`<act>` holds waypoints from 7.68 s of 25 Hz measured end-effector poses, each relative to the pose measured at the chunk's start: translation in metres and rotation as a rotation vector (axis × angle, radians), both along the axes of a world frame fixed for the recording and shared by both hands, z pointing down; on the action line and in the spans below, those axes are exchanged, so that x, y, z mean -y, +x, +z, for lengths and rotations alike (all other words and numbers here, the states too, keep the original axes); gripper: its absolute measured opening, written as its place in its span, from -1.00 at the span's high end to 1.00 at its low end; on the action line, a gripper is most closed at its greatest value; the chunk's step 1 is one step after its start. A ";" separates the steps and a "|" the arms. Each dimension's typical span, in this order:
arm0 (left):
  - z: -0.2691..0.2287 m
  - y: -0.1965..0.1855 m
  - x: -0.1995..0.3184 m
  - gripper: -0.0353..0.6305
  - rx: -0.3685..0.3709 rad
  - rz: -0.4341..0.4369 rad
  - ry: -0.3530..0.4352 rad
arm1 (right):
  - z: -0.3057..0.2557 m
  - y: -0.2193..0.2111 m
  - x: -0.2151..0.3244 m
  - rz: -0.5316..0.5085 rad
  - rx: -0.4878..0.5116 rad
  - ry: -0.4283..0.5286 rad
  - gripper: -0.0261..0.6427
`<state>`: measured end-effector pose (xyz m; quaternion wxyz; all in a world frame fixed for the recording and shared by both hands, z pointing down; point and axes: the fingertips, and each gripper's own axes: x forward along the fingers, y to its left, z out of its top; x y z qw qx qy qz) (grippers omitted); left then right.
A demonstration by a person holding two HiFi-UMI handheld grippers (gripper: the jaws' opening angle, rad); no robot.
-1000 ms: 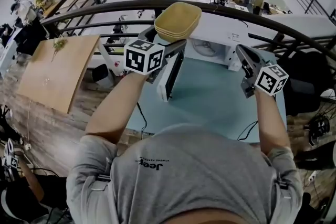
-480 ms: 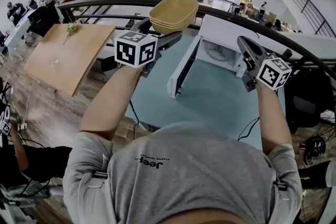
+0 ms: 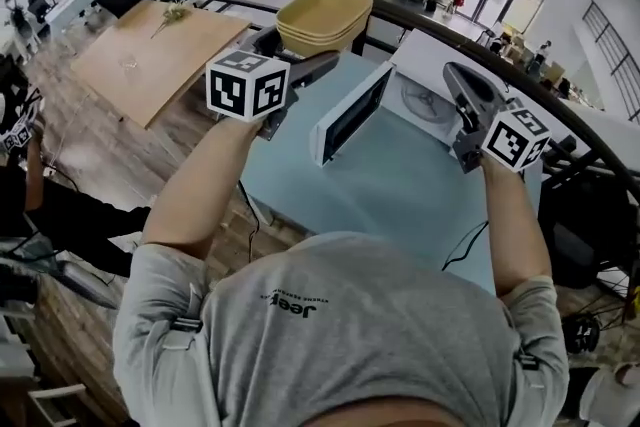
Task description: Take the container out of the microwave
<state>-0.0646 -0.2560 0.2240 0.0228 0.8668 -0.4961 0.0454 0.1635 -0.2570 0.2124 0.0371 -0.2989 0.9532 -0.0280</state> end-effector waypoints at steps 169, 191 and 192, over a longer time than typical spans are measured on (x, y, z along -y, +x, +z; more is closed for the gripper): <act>0.248 0.190 -0.125 0.83 -0.102 0.439 -0.300 | 0.266 0.135 -0.168 0.323 -0.066 -0.359 0.87; 0.251 0.191 -0.121 0.84 -0.082 0.448 -0.295 | 0.274 0.144 -0.157 0.352 -0.087 -0.377 0.87; 0.251 0.191 -0.121 0.84 -0.080 0.449 -0.294 | 0.273 0.143 -0.156 0.352 -0.087 -0.374 0.87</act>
